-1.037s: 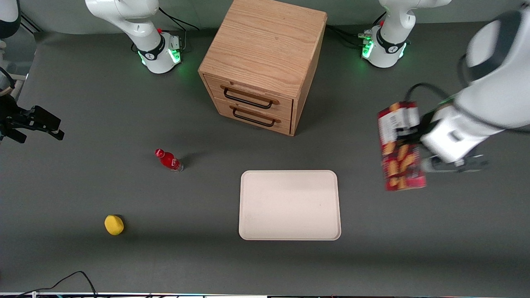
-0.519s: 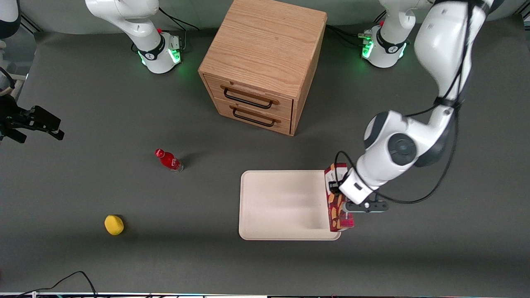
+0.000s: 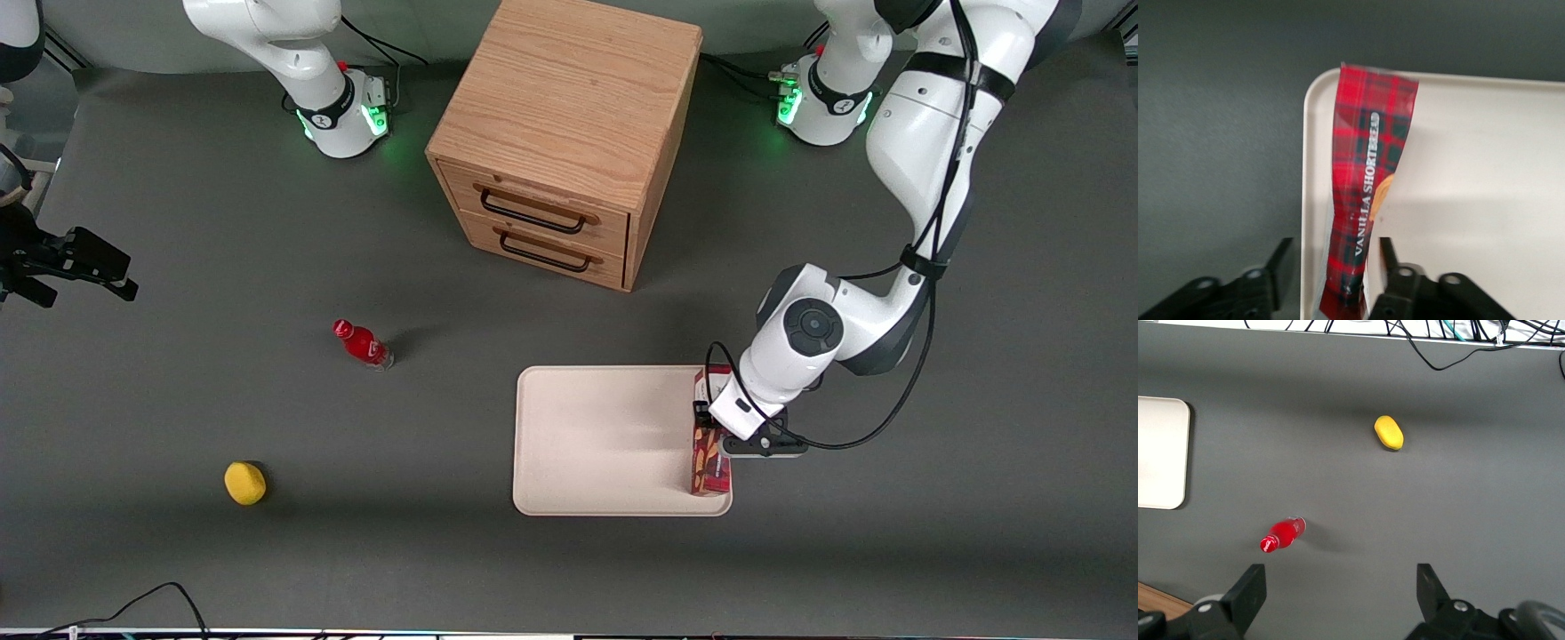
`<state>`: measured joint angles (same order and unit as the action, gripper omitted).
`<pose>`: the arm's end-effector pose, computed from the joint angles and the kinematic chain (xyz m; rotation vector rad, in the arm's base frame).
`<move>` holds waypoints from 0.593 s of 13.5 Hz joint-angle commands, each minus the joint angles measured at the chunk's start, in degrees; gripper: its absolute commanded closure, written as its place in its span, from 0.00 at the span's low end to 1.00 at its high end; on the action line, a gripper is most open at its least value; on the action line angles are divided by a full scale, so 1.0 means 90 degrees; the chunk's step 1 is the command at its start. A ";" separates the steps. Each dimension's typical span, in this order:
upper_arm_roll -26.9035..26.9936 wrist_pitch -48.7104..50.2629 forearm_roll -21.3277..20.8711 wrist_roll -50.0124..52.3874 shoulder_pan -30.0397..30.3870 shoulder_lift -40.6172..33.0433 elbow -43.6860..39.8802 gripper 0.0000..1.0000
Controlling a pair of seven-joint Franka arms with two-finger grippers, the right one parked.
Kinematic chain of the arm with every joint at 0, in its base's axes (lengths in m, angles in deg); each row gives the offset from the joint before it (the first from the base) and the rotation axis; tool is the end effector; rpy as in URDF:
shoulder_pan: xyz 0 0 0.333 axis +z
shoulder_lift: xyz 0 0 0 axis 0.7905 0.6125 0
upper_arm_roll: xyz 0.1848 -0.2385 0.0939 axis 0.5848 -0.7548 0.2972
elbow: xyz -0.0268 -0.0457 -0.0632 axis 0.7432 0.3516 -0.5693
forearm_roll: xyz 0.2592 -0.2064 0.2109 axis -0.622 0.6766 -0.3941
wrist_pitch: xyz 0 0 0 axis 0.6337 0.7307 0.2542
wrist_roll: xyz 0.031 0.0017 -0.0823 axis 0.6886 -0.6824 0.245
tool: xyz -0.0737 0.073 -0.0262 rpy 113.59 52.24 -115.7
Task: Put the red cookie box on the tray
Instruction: 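Carry the box to the white tray and lower it onto the tray, then open the left gripper and raise it away from the tray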
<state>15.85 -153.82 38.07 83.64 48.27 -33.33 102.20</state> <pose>0.6547 -0.2646 0.2528 2.9907 0.0529 0.2889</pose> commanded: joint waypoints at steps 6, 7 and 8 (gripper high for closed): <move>0.0740 0.4459 0.1531 -0.1932 0.0225 -0.2468 -0.0554 0.00; 0.1013 0.5145 0.1688 -0.2179 0.0235 -0.2781 -0.0731 0.00; 0.1277 0.5586 0.1786 -0.2355 0.0255 -0.3084 -0.0771 0.00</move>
<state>23.18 -111.54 51.28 67.23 50.40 -55.36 95.75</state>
